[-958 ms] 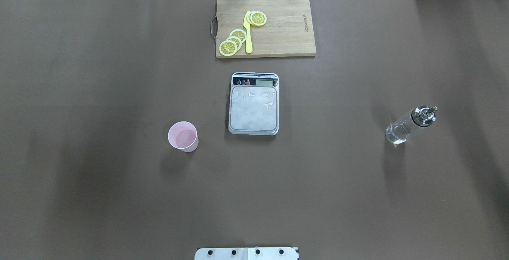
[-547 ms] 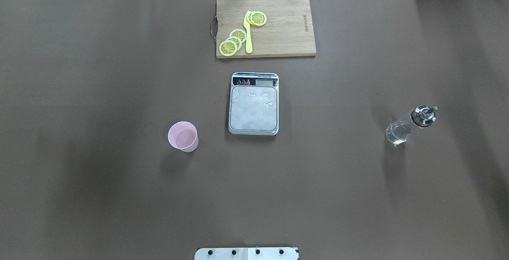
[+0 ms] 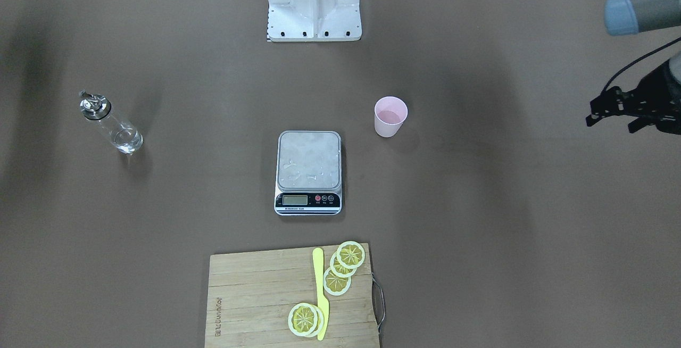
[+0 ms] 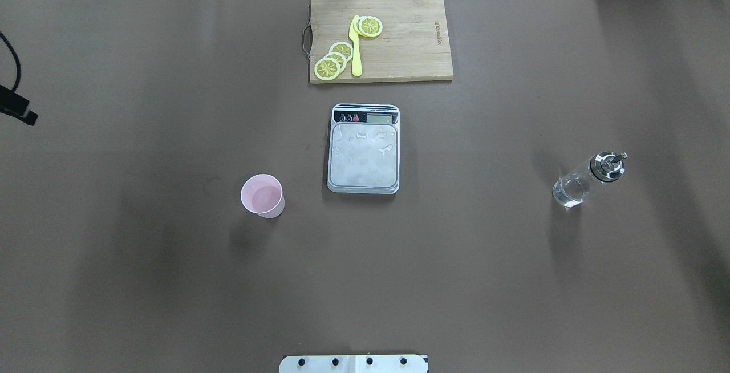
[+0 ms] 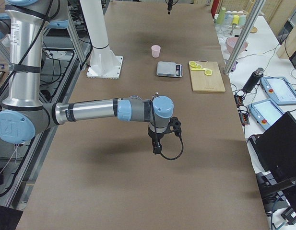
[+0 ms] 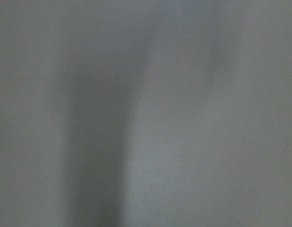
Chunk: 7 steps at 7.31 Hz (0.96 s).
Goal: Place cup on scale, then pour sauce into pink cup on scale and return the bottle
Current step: 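Reach the left gripper to the pink cup and grasp it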
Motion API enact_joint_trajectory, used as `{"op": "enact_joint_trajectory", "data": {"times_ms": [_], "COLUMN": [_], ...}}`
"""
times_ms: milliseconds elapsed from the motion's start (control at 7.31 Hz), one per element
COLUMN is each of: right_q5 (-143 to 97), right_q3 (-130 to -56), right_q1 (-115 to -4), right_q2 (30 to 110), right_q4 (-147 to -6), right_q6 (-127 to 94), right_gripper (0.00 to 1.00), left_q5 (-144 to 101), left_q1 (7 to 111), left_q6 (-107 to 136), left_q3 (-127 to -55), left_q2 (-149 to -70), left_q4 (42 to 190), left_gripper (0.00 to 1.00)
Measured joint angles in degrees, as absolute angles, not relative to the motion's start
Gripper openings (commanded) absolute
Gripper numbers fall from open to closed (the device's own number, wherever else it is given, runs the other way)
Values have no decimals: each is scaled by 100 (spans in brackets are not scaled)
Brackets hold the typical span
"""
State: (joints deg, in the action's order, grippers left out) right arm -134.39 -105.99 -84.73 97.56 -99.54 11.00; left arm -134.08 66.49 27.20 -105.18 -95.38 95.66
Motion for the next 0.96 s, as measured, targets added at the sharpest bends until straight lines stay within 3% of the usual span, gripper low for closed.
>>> {"op": "enact_joint_trajectory", "data": {"times_ms": [547, 958], "right_q5": [-13458, -13597], "right_q3": [-10592, -10595], "right_q1": [-8365, -8333], "right_q2": [9739, 9738], "right_q4": [-9956, -9800], "right_q6": [1110, 1138], "right_gripper": [100, 100], "left_q5": [-12730, -11850], "left_q1": [4502, 3635], "left_q6": [5840, 6510], "left_q3": [-11299, -11053], "left_q2": [-10323, -10865], "left_q4": [9546, 9529], "left_gripper": [93, 93]}}
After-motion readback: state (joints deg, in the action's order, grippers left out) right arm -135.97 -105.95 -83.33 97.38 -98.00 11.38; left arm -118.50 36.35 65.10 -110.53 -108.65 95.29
